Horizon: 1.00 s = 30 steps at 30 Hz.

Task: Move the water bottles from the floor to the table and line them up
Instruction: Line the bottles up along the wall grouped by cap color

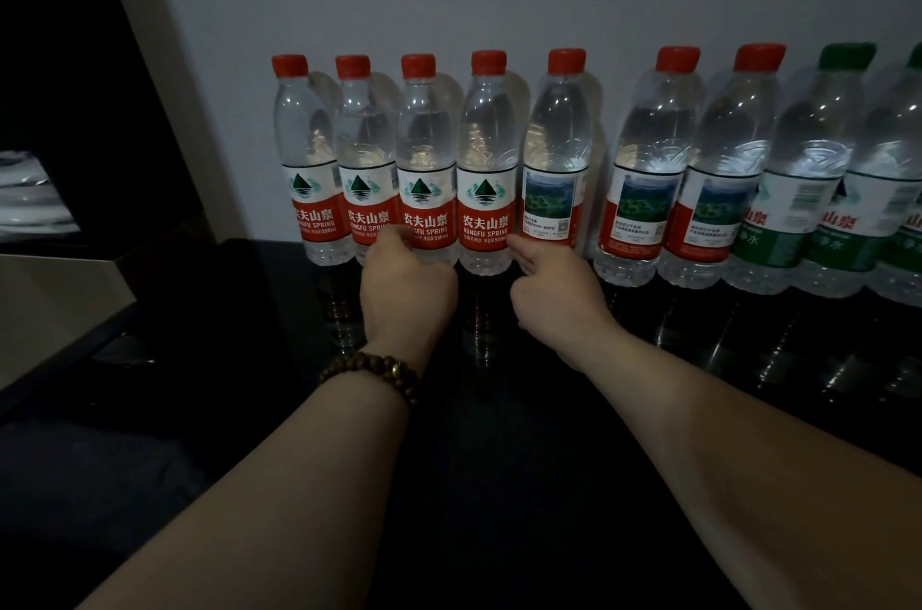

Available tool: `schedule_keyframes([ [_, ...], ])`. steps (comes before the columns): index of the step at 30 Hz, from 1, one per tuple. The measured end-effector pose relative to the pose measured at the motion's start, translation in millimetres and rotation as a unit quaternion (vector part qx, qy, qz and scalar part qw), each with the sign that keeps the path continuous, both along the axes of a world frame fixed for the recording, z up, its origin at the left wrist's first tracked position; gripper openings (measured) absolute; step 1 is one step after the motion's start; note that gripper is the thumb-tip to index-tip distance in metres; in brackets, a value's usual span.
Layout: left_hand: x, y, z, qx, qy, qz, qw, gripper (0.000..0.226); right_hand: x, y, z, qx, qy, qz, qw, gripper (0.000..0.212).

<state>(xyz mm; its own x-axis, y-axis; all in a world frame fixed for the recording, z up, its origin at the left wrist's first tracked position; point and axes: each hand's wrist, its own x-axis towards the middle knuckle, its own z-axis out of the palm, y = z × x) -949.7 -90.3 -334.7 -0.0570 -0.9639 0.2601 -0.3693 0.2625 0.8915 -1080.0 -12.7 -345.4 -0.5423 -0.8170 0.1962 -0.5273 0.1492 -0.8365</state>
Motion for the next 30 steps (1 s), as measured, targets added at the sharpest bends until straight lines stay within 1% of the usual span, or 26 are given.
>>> schedule_keyframes([
  [8,1.1,0.6,-0.9,-0.007,0.002,-0.004,1.000,0.061,0.1,1.5,0.0,0.010,0.012,0.006,1.000,0.088],
  [10,1.0,1.1,-0.9,-0.004,0.005,-0.006,1.000,0.059,0.7,1.4,0.3,-0.003,0.012,-0.002,1.000,0.082],
  [12,1.4,1.9,-0.1,-0.003,0.007,-0.009,1.000,0.056,1.6,2.3,1.3,-0.035,-0.006,-0.023,0.999,0.072],
  [14,2.2,3.3,0.6,-0.005,0.004,-0.010,1.000,0.049,1.8,4.9,3.1,-0.091,-0.041,-0.064,0.993,0.055],
  [16,1.3,7.1,2.2,-0.019,0.001,-0.021,1.000,0.041,0.1,8.3,7.1,-0.152,-0.077,-0.129,0.977,0.042],
  [18,-2.1,13.1,6.9,-0.035,-0.009,-0.049,0.998,0.033,-1.0,13.1,12.0,-0.190,-0.089,-0.194,0.958,0.038],
  [20,-9.2,22.4,12.6,-0.030,-0.032,-0.100,0.994,0.026,-3.1,19.0,15.3,-0.203,-0.093,-0.242,0.944,0.035],
  [22,-18.8,33.1,18.0,0.004,-0.059,-0.161,0.985,0.026,-8.5,23.7,17.0,-0.199,-0.119,-0.281,0.931,0.031],
  [24,-27.3,43.7,20.2,0.045,-0.073,-0.213,0.973,0.035,-13.5,27.7,16.8,-0.182,-0.151,-0.306,0.922,0.027],
  [25,-30.4,48.0,20.0,0.050,-0.086,-0.226,0.969,0.041,-14.9,28.7,16.8,-0.172,-0.159,-0.310,0.922,0.027],
  [27,-35.3,55.4,20.6,0.040,-0.121,-0.230,0.965,0.049,-18.0,31.8,19.0,-0.145,-0.158,-0.295,0.931,0.027],
  [30,-39.7,62.6,18.6,0.031,-0.129,-0.226,0.965,0.053,-28.3,42.8,20.8,-0.082,-0.107,-0.238,0.962,0.027],
])
